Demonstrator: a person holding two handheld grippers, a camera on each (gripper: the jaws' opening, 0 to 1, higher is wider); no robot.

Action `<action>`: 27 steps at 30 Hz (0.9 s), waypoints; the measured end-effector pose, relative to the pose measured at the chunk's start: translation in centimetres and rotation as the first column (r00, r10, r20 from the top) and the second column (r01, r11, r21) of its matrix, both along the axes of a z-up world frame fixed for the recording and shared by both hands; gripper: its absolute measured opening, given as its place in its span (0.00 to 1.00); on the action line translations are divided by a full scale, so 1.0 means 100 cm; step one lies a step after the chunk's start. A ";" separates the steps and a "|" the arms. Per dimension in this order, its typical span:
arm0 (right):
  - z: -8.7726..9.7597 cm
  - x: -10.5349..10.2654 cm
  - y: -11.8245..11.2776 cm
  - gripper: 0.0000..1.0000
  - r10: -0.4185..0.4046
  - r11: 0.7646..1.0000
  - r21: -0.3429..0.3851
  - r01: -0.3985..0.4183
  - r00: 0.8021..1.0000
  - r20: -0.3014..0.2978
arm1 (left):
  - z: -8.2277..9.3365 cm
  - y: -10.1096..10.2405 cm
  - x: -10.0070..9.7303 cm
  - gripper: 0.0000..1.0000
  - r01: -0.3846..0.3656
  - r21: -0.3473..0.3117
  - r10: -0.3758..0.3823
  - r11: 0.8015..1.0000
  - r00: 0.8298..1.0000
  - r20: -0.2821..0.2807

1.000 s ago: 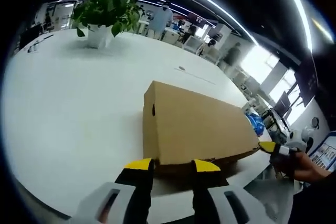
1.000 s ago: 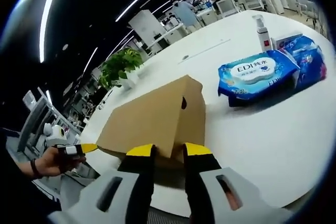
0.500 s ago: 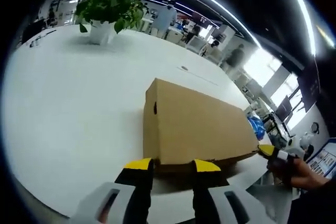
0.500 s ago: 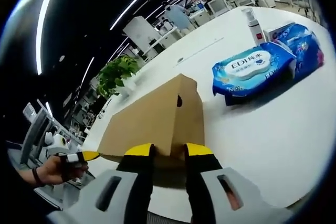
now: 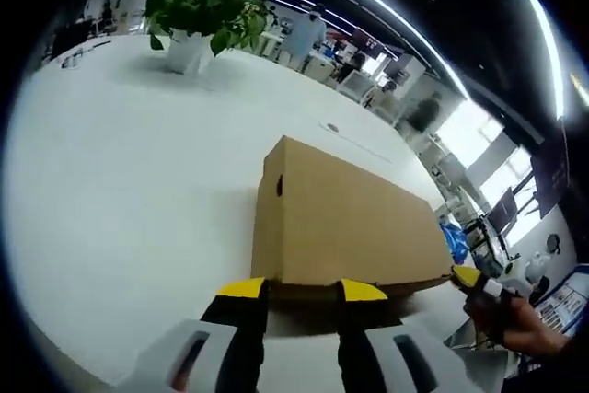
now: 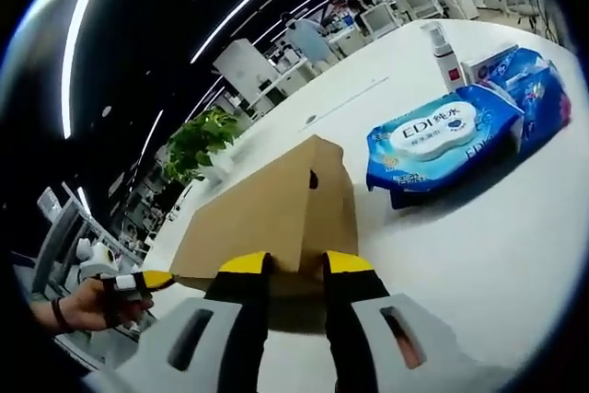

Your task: Operate the shoe box by opening the lid, removing the specified soft item, and placing it in the target area until the item is outside and the box remains undamaged.

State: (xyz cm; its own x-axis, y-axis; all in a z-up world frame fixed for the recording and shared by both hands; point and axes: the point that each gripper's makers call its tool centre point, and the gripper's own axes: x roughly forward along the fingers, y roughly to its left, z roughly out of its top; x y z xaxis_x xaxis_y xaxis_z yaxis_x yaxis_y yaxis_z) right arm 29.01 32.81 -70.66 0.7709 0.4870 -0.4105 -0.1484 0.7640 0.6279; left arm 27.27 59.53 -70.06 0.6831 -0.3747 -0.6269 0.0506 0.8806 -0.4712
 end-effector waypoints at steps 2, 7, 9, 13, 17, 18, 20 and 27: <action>0.000 0.004 -0.002 0.21 -0.002 1.000 0.004 0.002 1.000 0.000 | 0.000 -0.002 0.006 0.29 0.005 0.009 -0.005 1.000 1.000 -0.001; 0.000 0.013 -0.008 0.20 -0.012 1.000 0.005 0.012 1.000 -0.002 | 0.001 -0.008 0.021 0.29 0.021 0.032 -0.021 0.999 1.000 0.000; 0.000 0.018 -0.011 0.20 -0.020 1.000 0.007 0.020 1.000 -0.006 | 0.001 -0.010 0.028 0.29 0.023 0.036 -0.023 0.999 1.000 0.004; 0.000 0.027 -0.016 0.21 -0.028 1.000 0.004 0.028 1.000 -0.009 | 0.001 -0.016 0.038 0.29 0.023 0.037 -0.023 0.999 1.000 0.011; 0.000 0.037 -0.022 0.21 -0.037 0.999 0.006 0.037 0.999 -0.009 | 0.001 -0.021 0.048 0.29 0.019 0.035 -0.019 0.999 1.000 0.017; 0.000 0.038 -0.023 0.21 -0.038 0.999 0.006 0.038 0.999 -0.009 | 0.001 -0.022 0.049 0.29 0.018 0.035 -0.019 0.999 1.000 0.018; -0.001 0.043 -0.026 0.21 -0.040 0.999 0.011 0.040 0.999 -0.013 | 0.001 -0.025 0.055 0.29 0.022 0.037 -0.023 0.999 1.000 0.019; -0.001 0.056 -0.033 0.21 -0.018 1.000 0.018 0.019 0.999 -0.040 | 0.001 -0.031 0.069 0.28 0.028 0.049 -0.029 0.998 0.999 0.017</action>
